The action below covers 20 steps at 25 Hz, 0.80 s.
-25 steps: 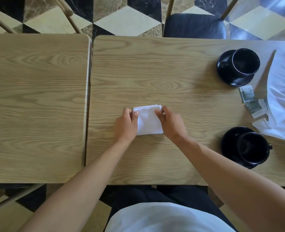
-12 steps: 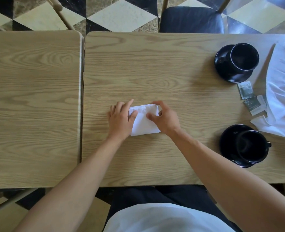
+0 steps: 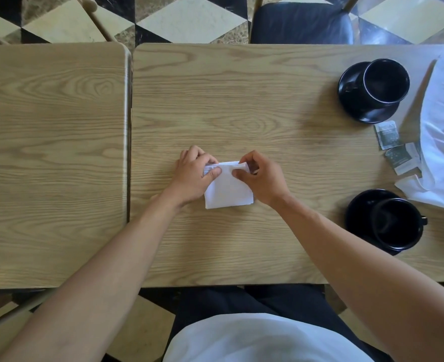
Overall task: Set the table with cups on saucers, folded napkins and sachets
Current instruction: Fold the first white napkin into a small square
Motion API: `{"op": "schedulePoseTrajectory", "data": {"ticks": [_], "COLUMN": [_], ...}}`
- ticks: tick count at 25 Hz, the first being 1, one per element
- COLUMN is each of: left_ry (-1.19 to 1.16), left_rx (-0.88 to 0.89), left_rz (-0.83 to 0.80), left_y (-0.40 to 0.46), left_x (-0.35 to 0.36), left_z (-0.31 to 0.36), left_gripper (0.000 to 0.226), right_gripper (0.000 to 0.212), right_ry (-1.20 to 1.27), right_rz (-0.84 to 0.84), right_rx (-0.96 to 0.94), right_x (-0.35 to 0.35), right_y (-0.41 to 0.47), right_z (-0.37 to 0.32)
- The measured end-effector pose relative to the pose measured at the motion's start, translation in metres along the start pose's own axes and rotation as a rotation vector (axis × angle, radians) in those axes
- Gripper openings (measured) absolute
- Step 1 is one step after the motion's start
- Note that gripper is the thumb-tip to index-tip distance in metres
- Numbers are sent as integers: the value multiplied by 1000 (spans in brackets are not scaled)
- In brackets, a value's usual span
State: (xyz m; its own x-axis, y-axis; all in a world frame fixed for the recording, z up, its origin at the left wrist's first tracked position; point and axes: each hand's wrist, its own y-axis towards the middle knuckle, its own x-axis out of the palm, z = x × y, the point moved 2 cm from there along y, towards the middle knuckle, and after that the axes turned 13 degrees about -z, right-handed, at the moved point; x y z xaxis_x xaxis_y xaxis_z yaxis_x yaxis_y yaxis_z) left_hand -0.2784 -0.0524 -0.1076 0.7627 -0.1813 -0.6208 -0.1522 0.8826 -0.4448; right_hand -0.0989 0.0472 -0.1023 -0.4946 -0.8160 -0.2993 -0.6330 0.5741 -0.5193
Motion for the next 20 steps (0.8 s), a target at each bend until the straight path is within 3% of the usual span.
{"op": "schedulePoseTrajectory", "data": {"ticks": [4,8,11,14,15,17,20], "left_ry": [222,412,373,169,154,263,406], "left_rx": [-83,-146,-178,-272,-262,-73,189], "left_rz": [-8,72,73,165,252,389,312], "left_y": [5,3,0,-9,-15,-28,-39], "left_x": [-1,0,4,11,14,29,58], "left_z": [-4,3,5,20,26,39,43], "left_gripper": [43,53,46,44,46,44,43], "right_gripper": [20,27,27,30,34,42,40], "right_ry": [5,-194,-298,-355,-393,-534,-723], "right_rz": [9,-15,3,88,146,281,283], "right_rx": [66,99,158,148,90,-67,-297], "right_x": [-5,-6,-5,0,3,12,31], "right_y": [3,5,5,-2,-8,-19,-29], "right_z": [2,-1,-1,-3,-4,-6,-3]}}
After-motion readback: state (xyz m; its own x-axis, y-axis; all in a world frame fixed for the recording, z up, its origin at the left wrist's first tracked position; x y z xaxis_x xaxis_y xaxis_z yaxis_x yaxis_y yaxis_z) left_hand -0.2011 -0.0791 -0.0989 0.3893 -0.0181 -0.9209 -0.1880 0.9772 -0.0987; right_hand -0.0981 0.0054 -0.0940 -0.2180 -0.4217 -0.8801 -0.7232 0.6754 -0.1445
